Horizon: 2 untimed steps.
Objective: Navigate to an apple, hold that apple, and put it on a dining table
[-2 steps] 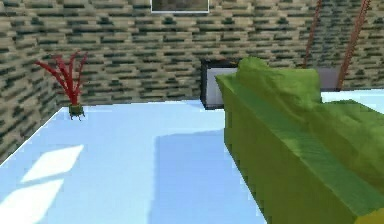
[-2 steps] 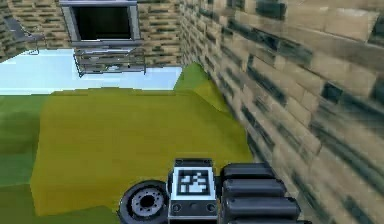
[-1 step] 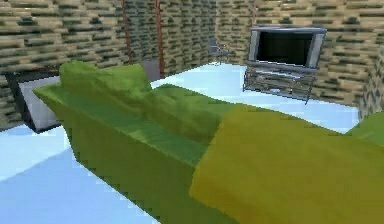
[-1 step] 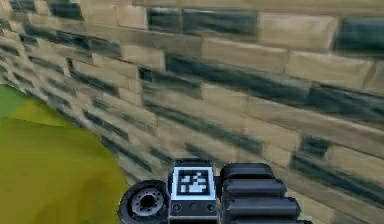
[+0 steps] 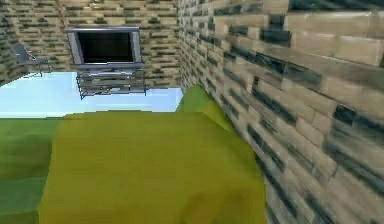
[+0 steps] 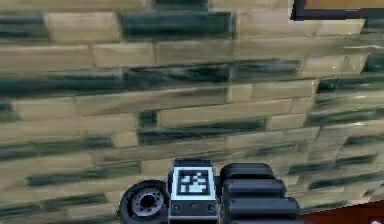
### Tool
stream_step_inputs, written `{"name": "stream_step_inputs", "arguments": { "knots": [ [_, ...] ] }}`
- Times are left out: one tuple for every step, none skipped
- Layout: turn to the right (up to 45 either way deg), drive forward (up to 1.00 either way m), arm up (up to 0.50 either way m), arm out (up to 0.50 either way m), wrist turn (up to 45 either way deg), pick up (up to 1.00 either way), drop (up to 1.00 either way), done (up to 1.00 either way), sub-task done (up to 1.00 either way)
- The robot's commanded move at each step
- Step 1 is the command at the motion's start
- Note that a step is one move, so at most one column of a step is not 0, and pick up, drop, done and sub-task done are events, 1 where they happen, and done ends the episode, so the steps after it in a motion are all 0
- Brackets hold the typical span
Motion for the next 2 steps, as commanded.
{"name": "stream_step_inputs", "arguments": {
  "knots": [
    [45.0, 0.0, 0.0, 0.0, 0.0, 0.0, 0.0, 0.0, 0.0],
    [30.0, 0.0, 0.0, 0.0, 0.0, 0.0, 0.0, 0.0, 0.0]
  ]
}}
